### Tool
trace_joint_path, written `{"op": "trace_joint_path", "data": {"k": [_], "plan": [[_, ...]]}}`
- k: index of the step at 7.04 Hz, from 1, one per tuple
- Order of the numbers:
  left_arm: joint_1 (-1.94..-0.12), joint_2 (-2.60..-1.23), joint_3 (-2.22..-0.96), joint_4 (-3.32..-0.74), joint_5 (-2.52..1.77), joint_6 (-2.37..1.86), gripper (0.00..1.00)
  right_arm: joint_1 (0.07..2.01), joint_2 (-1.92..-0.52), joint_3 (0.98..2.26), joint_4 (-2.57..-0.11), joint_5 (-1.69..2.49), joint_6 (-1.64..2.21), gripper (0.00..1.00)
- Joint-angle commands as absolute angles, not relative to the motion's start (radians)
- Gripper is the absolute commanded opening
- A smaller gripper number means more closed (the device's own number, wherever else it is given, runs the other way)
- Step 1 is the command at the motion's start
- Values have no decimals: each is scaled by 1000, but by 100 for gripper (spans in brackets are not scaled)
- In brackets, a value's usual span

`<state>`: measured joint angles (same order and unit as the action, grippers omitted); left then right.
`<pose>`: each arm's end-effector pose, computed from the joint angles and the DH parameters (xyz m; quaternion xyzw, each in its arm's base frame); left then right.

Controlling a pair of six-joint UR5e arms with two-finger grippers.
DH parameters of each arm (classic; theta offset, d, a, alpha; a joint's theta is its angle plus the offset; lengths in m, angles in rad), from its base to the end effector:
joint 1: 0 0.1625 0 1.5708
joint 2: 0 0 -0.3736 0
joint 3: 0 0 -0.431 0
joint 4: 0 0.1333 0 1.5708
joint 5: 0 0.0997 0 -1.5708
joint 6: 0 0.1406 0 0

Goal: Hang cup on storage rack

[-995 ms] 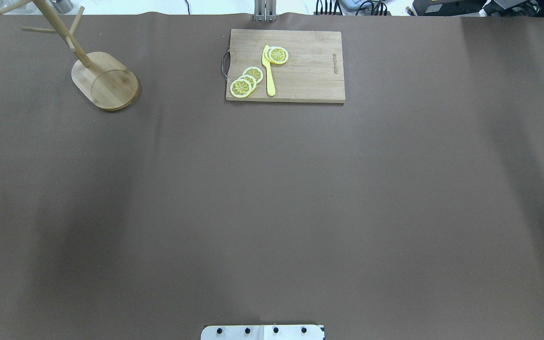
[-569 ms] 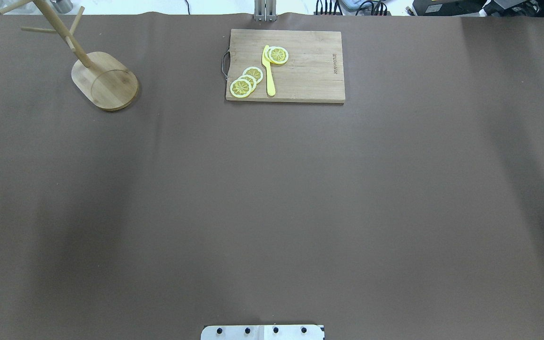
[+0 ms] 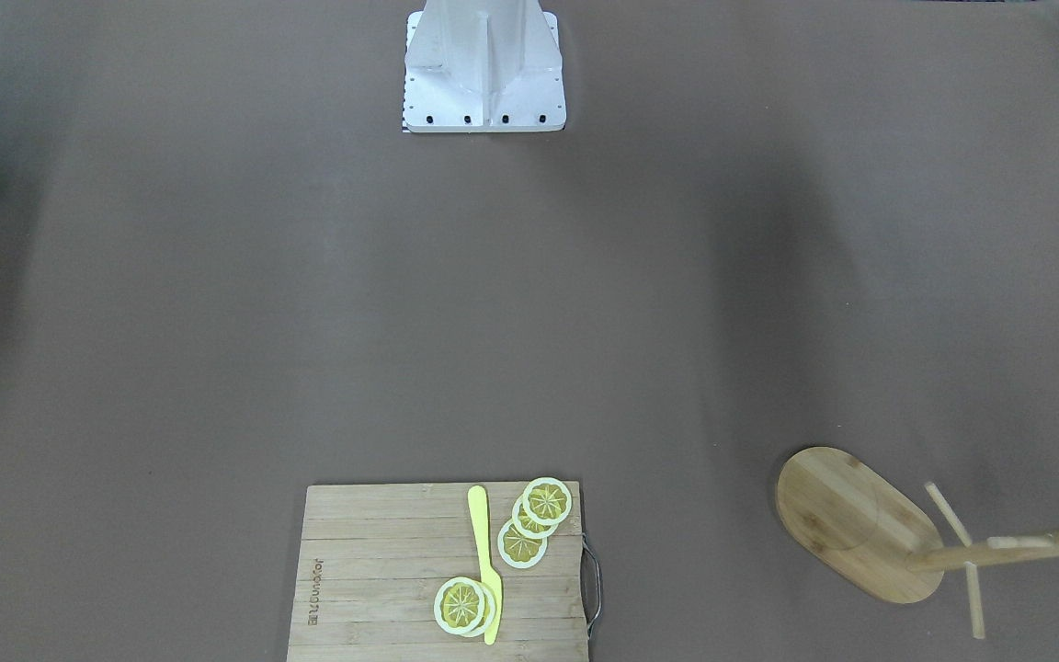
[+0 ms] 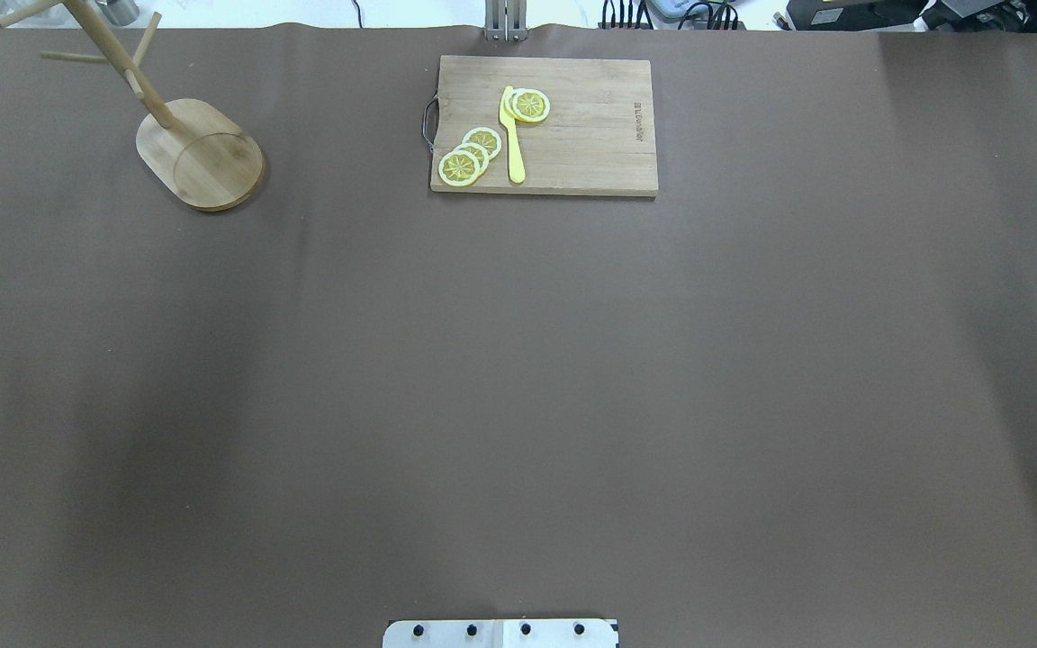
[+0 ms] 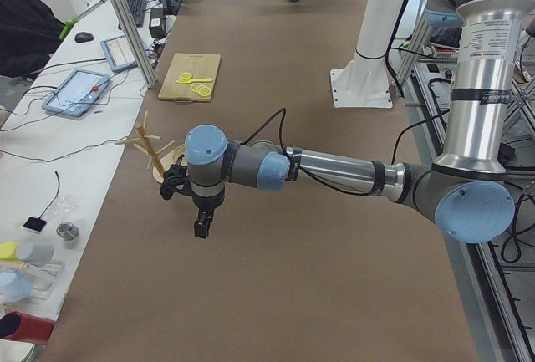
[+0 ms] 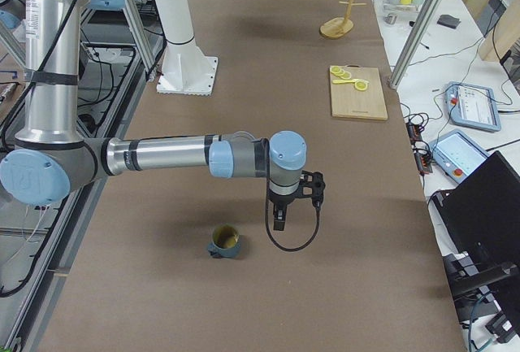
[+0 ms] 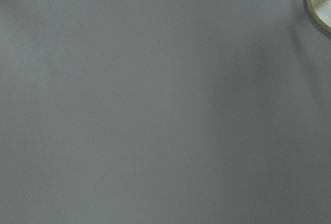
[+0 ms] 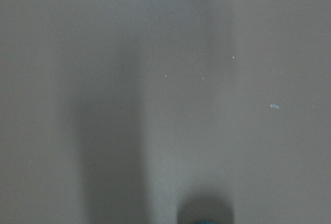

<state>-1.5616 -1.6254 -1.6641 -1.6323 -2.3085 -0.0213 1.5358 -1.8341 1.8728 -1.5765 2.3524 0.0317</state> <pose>-0.0335 -0.5662 0.5531 0.0920 0.3600 0.0321 0.9278 0.0190 -0.4373 0.6030 0.0025 -0.3812 -0.0078 0.9245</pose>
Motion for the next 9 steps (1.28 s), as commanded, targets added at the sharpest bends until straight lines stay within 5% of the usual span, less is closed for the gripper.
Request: {"op": "trace_joint_path", "data": {"k": [1, 3, 9], "plan": [[-1562, -1629, -1666, -1632, -2309, -23, 98, 1537, -1983, 1838, -1377, 2355, 9, 100], [-1562, -1629, -1667, -1632, -2309, -23, 98, 1537, -1974, 1656, -1168, 2355, 9, 100], [-1559, -1640, -1660, -1631, -2309, -25, 98, 1536, -1936, 1601, -1164, 2393, 43, 100]]}}
